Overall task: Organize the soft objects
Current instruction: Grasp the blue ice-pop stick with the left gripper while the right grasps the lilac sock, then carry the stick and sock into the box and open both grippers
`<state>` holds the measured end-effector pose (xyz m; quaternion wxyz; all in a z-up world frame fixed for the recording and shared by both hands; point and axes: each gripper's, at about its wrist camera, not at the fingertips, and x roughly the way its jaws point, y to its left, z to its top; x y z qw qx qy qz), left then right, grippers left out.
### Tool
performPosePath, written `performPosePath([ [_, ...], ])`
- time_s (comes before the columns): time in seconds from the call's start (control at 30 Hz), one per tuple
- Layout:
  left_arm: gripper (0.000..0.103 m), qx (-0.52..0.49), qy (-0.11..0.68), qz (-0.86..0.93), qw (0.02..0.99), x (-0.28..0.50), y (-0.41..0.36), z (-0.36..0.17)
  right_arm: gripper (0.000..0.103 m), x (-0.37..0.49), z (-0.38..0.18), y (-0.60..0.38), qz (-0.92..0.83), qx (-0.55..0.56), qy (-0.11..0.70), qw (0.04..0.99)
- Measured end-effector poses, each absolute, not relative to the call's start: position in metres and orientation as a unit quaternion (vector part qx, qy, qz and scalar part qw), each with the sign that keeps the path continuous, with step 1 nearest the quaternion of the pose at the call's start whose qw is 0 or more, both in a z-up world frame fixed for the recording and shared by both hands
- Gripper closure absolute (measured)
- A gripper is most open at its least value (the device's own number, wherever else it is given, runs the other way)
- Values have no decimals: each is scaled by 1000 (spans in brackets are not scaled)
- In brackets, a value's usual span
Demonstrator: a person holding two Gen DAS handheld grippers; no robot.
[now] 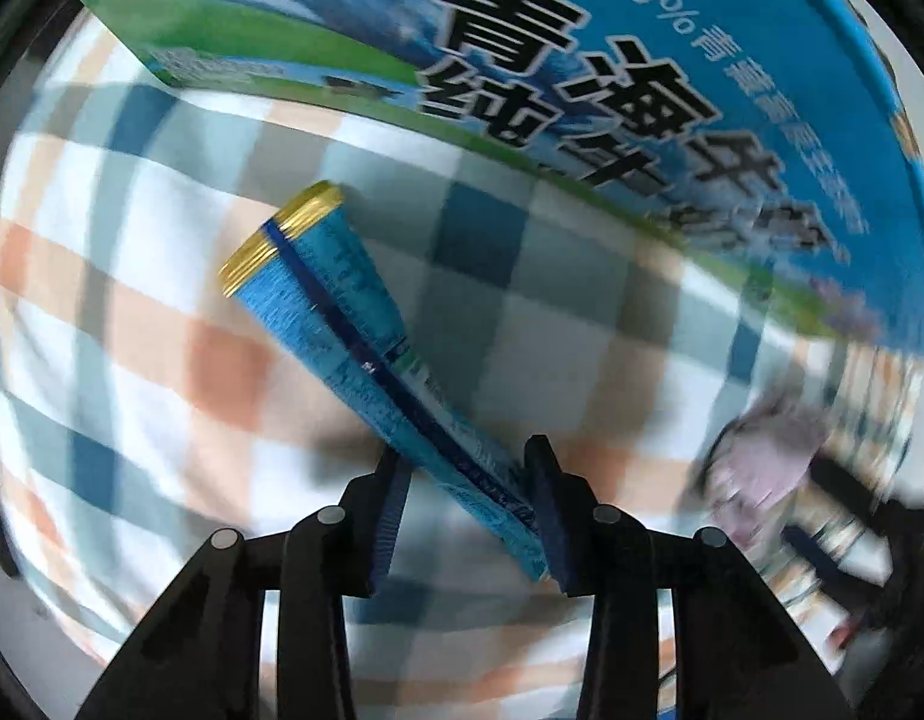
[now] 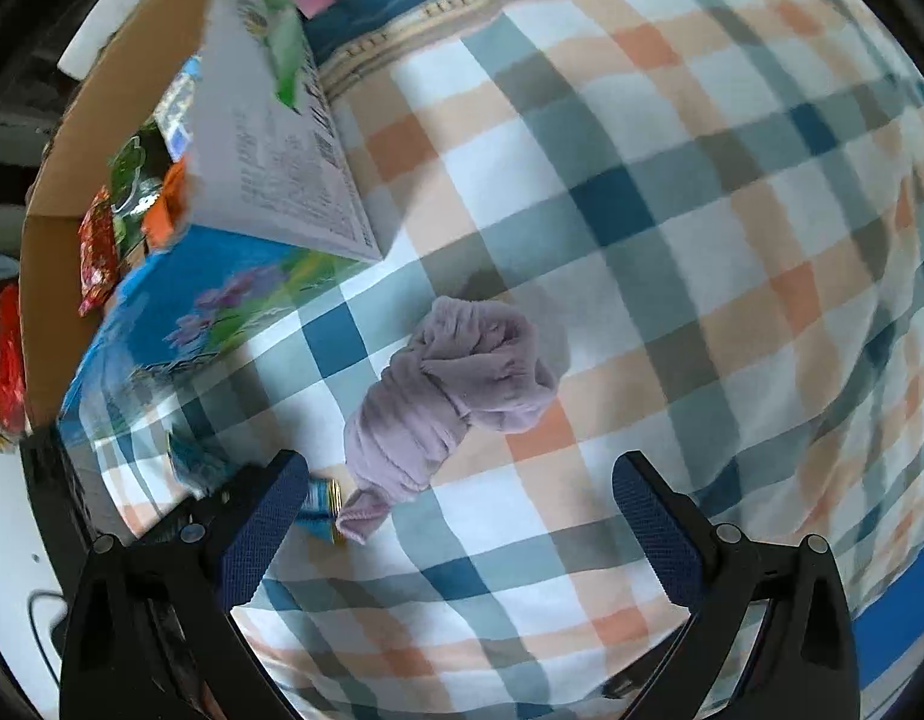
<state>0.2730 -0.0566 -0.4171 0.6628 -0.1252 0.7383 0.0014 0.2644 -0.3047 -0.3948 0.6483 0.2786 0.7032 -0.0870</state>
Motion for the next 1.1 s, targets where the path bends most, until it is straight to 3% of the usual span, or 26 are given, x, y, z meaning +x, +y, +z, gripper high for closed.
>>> performPosePath([
  [0.23,67,-78,750,-1,656,268,-51,-417,5,274,-429,-297,-86,351,700,616],
  [0.27,67,-87,757,-1,648,268,-51,-422,13,276,-433,-295,-87,354,703,611],
  [0.3,66,-94,760,-2,643,273,-47,-425,31,278,-440,-290,-86,352,710,604],
  [0.37,65,-95,762,-2,640,274,-47,-430,52,278,-447,-283,-86,340,723,595],
  [0.43,65,-77,761,-4,644,273,-53,-435,56,276,-444,-278,-78,317,729,601],
  [0.77,72,78,744,-110,654,234,-124,-424,57,243,-425,-214,26,110,796,595],
  [0.9,69,83,750,-97,649,228,-128,-438,57,230,-429,-194,29,45,795,604],
  [1.1,66,62,747,-73,658,230,-127,-445,56,226,-439,-180,14,42,791,610],
])
